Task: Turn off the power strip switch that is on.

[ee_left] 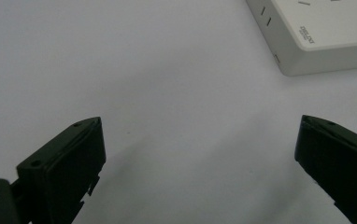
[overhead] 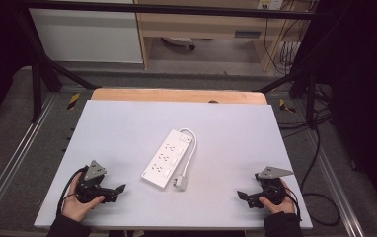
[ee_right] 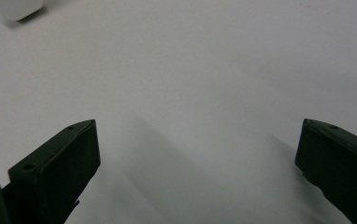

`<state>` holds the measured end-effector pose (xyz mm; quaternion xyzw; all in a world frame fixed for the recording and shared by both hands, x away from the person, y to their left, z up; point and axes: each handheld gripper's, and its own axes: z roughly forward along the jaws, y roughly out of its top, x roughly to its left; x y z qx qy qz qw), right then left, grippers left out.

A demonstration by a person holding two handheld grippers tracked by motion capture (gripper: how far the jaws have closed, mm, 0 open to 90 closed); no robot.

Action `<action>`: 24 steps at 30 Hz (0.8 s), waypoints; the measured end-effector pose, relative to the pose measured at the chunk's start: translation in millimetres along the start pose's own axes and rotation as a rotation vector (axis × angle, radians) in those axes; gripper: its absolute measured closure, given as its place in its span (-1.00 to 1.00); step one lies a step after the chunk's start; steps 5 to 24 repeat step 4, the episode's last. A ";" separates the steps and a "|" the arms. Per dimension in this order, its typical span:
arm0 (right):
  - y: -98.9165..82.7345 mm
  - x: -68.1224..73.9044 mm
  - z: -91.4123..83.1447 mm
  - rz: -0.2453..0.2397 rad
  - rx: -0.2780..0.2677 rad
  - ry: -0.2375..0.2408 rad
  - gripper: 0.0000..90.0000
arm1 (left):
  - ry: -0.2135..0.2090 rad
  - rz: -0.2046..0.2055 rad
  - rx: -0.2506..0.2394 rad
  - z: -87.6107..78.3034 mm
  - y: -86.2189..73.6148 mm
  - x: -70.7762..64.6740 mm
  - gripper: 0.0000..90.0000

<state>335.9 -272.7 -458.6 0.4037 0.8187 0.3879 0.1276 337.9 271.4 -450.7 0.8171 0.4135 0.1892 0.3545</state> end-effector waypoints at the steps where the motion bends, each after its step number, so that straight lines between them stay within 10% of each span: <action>1: 0.0 0.0 0.0 0.000 0.000 0.000 -0.99 | 0.001 0.003 0.001 0.2 -0.4 0.1 -0.96; 24: 0.1 -0.1 0.2 0.001 -0.002 0.003 -0.99 | -0.002 0.001 0.002 0.4 -0.8 -0.1 -0.96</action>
